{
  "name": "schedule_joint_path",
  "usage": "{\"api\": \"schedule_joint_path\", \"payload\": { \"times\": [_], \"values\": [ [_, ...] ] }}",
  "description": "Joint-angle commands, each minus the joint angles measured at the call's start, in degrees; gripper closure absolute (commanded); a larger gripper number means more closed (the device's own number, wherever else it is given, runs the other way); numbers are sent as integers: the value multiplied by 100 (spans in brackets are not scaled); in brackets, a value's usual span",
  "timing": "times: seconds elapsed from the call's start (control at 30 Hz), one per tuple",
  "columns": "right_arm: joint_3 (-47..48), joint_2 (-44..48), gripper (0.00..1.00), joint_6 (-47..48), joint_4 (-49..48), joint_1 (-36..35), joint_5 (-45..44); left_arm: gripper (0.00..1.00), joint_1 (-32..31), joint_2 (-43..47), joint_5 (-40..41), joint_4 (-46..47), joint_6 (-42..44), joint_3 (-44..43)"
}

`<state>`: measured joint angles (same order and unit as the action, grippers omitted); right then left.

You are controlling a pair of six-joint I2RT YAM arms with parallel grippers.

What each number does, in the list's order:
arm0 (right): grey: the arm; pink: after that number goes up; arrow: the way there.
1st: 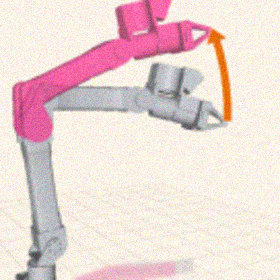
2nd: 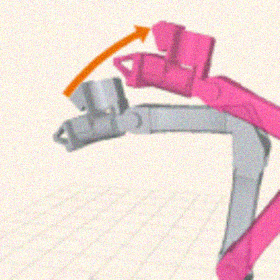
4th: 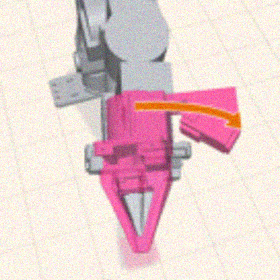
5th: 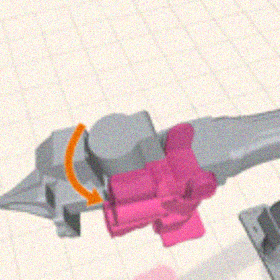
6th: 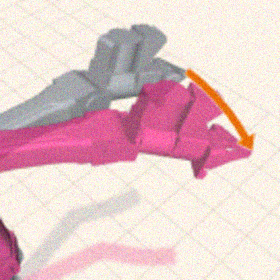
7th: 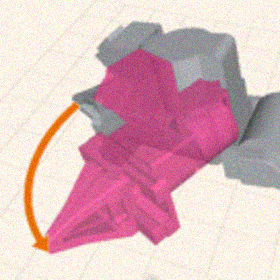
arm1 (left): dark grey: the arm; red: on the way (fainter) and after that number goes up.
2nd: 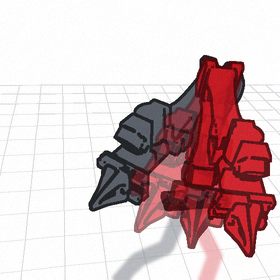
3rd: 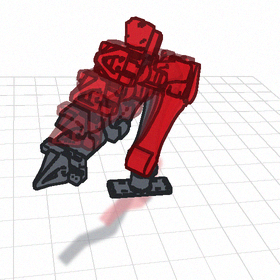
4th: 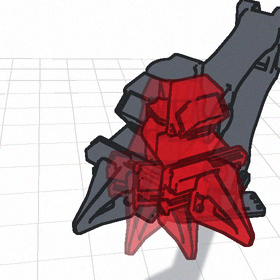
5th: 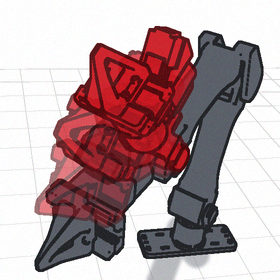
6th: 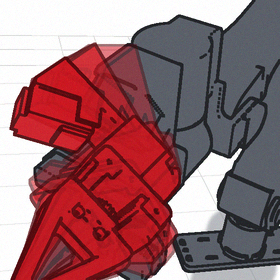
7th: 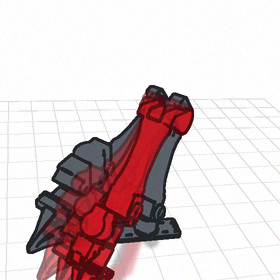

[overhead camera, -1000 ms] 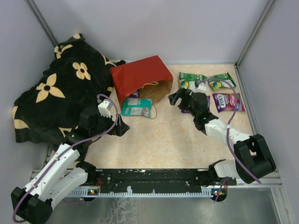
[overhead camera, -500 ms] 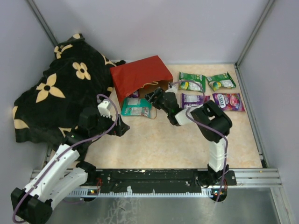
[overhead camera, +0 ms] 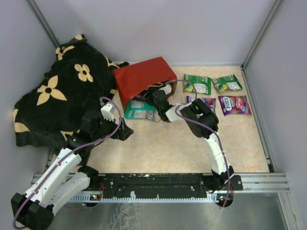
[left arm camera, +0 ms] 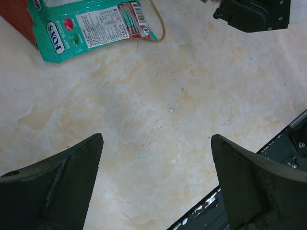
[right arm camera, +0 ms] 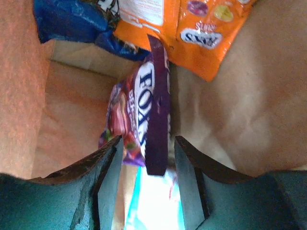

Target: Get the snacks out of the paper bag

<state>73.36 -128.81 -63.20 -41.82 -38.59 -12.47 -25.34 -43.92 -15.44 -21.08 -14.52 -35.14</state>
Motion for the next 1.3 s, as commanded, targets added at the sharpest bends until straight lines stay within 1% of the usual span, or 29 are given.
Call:
{"api": "schedule_joint_path", "payload": {
  "times": [0.0, 0.13, 0.2, 0.27, 0.43, 0.53, 0.77, 0.97, 1.03, 1.07, 1.1, 1.13, 1.17, 1.2, 1.23, 1.27],
  "values": [
    [920, -344, 54, 6, 405, -155, -479, 0, -1, 26, -148, 44, 97, -20],
    [1594, -711, 60, 15, 933, -188, -423, 0, -4, 19, -171, 43, 109, -20],
    [1789, -841, 62, 20, 1082, -217, -407, 0, 1, 24, -172, 43, 108, -18],
    [1845, -876, 67, -2, 1167, -234, -406, 0, -4, 47, -166, 43, 108, -20],
    [1632, -784, 87, -97, 984, -246, -370, 0, -12, 62, -152, 43, 112, -20],
    [1428, -603, 100, -122, 787, -246, -367, 0, -15, 54, -152, 43, 111, -20],
    [949, 16, 100, -29, 401, -246, -419, 0, -37, 42, -140, 34, 110, -20],
    [337, 665, 100, 46, -124, -246, -499, 0, -48, 35, -123, 34, 104, -20],
    [187, 792, 100, 66, -40, -246, -544, 0, -48, 27, -130, 34, 99, -19],
    [209, 816, 100, 90, 161, -246, -543, 0, -42, 18, -130, 34, 99, -20],
    [283, 796, 85, 117, 418, -239, -539, 0, -42, 20, -125, 35, 101, -20],
    [412, 763, 65, 163, 689, -237, -530, 0, -43, 10, -128, 30, 99, -20],
    [573, 701, 48, 218, 910, -237, -496, 0, -48, 0, -134, 36, 99, -18],
    [709, 629, 37, 250, 1128, -237, -463, 0, -42, 0, -133, 29, 99, -19],
    [853, 547, 30, 264, 1365, -237, -419, 0, -44, -8, -123, 26, 99, -20],
    [977, 455, 27, 286, 1539, -237, -375, 0, -48, -11, -122, 25, 102, -19]
  ]
}}
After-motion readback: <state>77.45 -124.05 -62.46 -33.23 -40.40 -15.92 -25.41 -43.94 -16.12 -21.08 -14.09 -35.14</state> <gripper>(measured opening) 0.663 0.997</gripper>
